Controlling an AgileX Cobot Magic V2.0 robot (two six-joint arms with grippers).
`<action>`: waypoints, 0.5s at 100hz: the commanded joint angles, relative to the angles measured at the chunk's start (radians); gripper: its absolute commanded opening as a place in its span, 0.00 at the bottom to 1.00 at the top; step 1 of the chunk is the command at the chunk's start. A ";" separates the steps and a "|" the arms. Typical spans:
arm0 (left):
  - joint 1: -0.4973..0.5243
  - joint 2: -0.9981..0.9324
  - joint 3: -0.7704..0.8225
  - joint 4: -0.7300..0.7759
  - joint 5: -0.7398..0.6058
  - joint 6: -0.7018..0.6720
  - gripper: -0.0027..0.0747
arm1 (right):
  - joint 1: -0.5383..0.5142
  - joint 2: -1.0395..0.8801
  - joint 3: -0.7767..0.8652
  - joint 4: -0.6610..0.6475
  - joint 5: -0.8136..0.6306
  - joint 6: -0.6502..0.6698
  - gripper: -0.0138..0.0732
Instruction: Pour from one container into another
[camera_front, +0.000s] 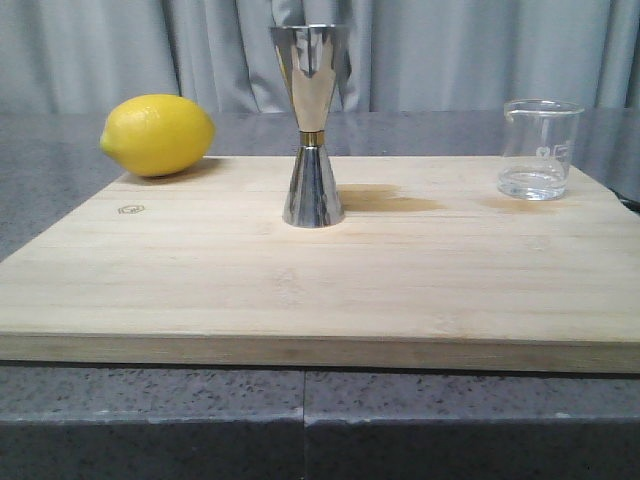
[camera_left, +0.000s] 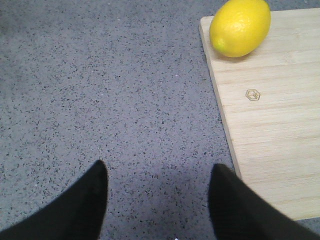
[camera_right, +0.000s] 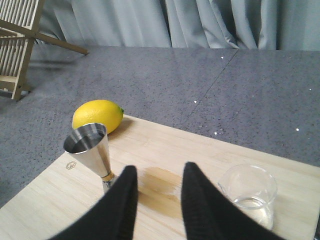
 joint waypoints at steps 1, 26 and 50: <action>-0.006 -0.002 -0.023 0.022 -0.070 -0.013 0.32 | -0.007 -0.008 -0.038 -0.016 0.018 -0.001 0.20; -0.006 -0.002 -0.023 0.046 -0.106 -0.011 0.01 | -0.007 -0.008 -0.038 -0.016 0.044 -0.001 0.08; -0.006 -0.002 -0.023 0.046 -0.109 -0.011 0.01 | -0.007 -0.004 -0.036 -0.016 0.055 -0.001 0.08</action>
